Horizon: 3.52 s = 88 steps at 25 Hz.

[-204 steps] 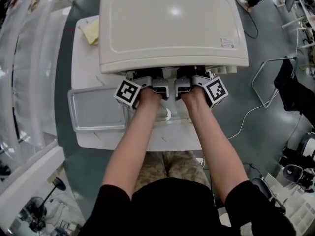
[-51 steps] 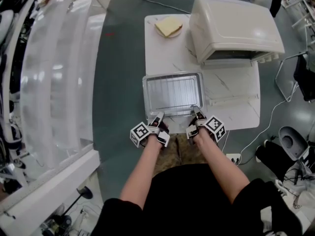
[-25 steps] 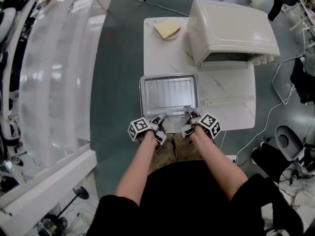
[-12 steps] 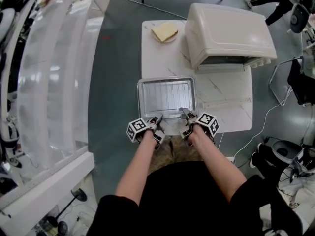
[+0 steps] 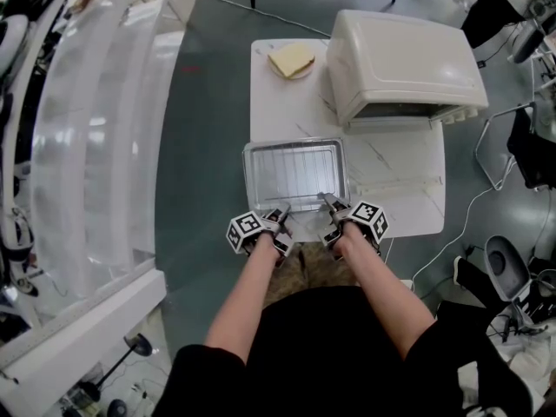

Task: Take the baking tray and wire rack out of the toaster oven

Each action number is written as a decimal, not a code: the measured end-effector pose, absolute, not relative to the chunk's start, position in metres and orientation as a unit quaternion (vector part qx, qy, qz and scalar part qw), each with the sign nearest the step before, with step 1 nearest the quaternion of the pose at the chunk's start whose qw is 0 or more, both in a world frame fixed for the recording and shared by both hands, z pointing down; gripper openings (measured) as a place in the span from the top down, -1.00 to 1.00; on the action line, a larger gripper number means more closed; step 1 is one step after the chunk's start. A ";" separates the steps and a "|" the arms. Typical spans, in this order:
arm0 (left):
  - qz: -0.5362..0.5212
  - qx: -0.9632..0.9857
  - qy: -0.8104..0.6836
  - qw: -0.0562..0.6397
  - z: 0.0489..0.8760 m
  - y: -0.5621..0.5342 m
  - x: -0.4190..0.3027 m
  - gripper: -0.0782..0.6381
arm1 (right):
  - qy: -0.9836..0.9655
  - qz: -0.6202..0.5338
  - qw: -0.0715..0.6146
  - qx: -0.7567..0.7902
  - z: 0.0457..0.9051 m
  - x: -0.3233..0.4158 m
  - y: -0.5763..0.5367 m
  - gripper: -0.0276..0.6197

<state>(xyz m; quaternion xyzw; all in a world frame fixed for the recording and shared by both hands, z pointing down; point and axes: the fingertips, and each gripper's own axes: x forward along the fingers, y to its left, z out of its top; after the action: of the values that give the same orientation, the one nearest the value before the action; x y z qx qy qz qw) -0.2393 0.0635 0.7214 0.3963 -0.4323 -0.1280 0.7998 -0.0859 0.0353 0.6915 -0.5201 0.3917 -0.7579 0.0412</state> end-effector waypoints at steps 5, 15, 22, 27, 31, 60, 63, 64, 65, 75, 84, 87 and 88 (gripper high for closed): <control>-0.124 0.403 -0.429 0.799 0.719 0.062 -0.240 0.19 | 0.389 -0.768 0.061 -0.506 0.692 -0.086 0.033 0.03; -0.108 0.422 -0.420 0.796 0.717 0.064 -0.244 0.09 | 0.406 -0.768 0.059 -0.493 0.688 -0.090 0.045 0.03; -0.122 0.438 -0.411 0.790 0.703 0.080 -0.246 0.05 | 0.447 -0.747 0.041 -0.491 0.668 -0.086 0.057 0.03; -0.143 0.473 -0.389 0.777 0.655 0.108 -0.245 0.04 | 0.518 -0.699 0.016 -0.492 0.625 -0.068 0.065 0.03; -0.096 0.558 -0.379 0.732 0.611 0.149 -0.251 0.05 | 0.582 -0.637 -0.018 -0.506 0.582 -0.051 0.084 0.03; 0.004 0.766 -0.632 0.113 0.337 0.272 -0.019 0.73 | 0.871 -0.129 -0.051 -0.472 0.326 0.237 0.193 0.84; 0.019 0.772 -0.625 0.113 0.336 0.290 0.004 0.73 | 0.870 -0.108 -0.052 -0.479 0.318 0.260 0.214 0.84; 0.020 0.773 -0.624 0.116 0.338 0.294 0.008 0.73 | 0.867 -0.106 -0.049 -0.485 0.316 0.268 0.220 0.84; 0.016 0.773 -0.623 0.118 0.339 0.298 0.011 0.73 | 0.862 -0.109 -0.043 -0.492 0.317 0.276 0.225 0.84; 0.026 0.784 -0.607 0.127 0.343 0.330 0.019 0.73 | 0.838 -0.096 -0.066 -0.533 0.317 0.293 0.279 0.85; 0.005 0.779 -0.616 0.118 0.332 0.339 0.012 0.73 | 0.840 -0.053 -0.093 -0.532 0.305 0.280 0.300 0.85; 0.005 0.778 -0.616 0.120 0.327 0.339 0.013 0.73 | 0.844 -0.052 -0.094 -0.526 0.299 0.275 0.303 0.85; 0.004 0.778 -0.617 0.121 0.325 0.339 0.014 0.73 | 0.845 -0.055 -0.092 -0.524 0.299 0.274 0.304 0.85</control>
<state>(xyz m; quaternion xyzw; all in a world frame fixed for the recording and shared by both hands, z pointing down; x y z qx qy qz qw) 0.0141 0.3390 0.3253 0.7777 -0.6169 0.0042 0.1206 0.2744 0.3036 0.2987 -0.5237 0.8451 -0.0550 -0.0916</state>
